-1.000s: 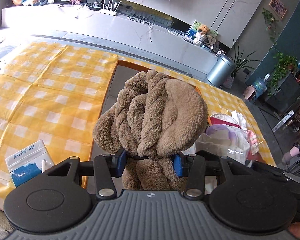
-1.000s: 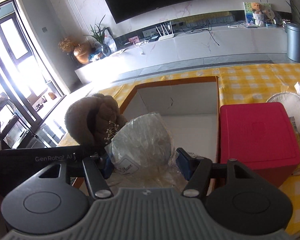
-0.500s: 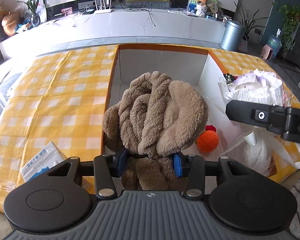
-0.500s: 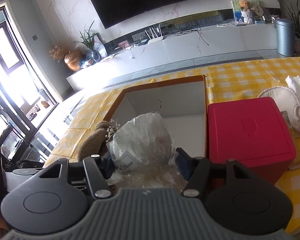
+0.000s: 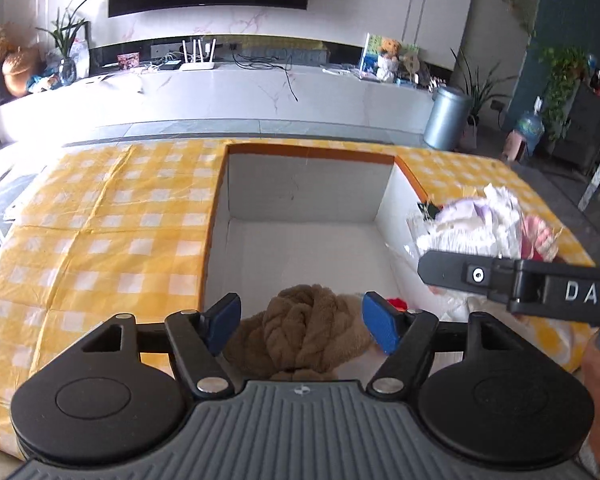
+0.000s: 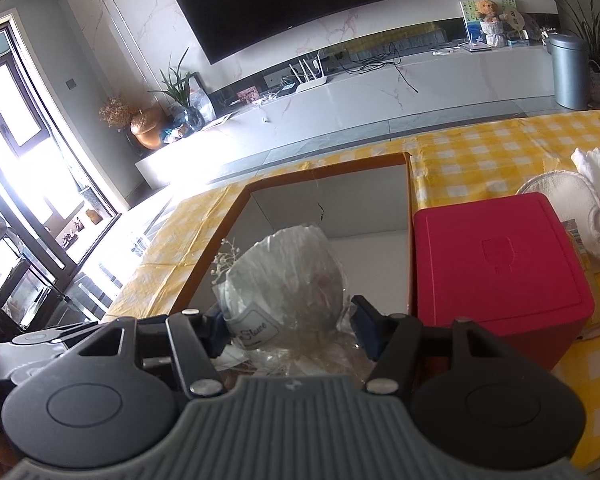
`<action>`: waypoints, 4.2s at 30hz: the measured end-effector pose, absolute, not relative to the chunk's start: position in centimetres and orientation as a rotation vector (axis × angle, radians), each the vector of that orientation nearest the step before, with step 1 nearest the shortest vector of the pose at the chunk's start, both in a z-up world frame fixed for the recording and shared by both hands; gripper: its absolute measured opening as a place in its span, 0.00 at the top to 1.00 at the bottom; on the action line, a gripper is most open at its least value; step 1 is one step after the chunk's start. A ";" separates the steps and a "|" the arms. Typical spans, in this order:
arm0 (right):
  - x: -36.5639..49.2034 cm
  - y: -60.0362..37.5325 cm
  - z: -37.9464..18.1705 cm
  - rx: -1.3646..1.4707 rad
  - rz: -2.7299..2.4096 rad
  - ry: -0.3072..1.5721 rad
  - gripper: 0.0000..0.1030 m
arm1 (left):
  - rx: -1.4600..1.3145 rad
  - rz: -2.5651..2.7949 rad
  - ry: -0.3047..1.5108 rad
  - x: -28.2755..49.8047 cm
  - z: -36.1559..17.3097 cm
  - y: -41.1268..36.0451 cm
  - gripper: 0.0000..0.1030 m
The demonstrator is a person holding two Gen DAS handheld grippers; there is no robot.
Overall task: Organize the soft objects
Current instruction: 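Carry the brown towel into the cardboard box and open the left gripper while the right carries the bag, then lower the clear plastic bag into the cardboard box and open the right gripper, then withdraw both grippers from the box back over the checked cloth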
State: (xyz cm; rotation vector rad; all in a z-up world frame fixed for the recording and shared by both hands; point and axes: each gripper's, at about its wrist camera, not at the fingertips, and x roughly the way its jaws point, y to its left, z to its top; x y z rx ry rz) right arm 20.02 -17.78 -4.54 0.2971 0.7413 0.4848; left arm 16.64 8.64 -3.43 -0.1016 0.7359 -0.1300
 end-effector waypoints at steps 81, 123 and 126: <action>28.6 -7.5 -3.9 -0.435 0.394 0.899 0.02 | -0.319 -0.053 0.551 16.0 -2.1 15.1 0.20; 20.2 -35.4 -2.7 0.118 -0.145 0.550 0.02 | -0.024 -0.246 0.455 13.3 0.8 3.0 0.15; 20.4 -36.7 -3.3 0.143 -0.181 0.553 0.02 | -0.007 -0.265 0.445 13.2 1.2 1.8 0.14</action>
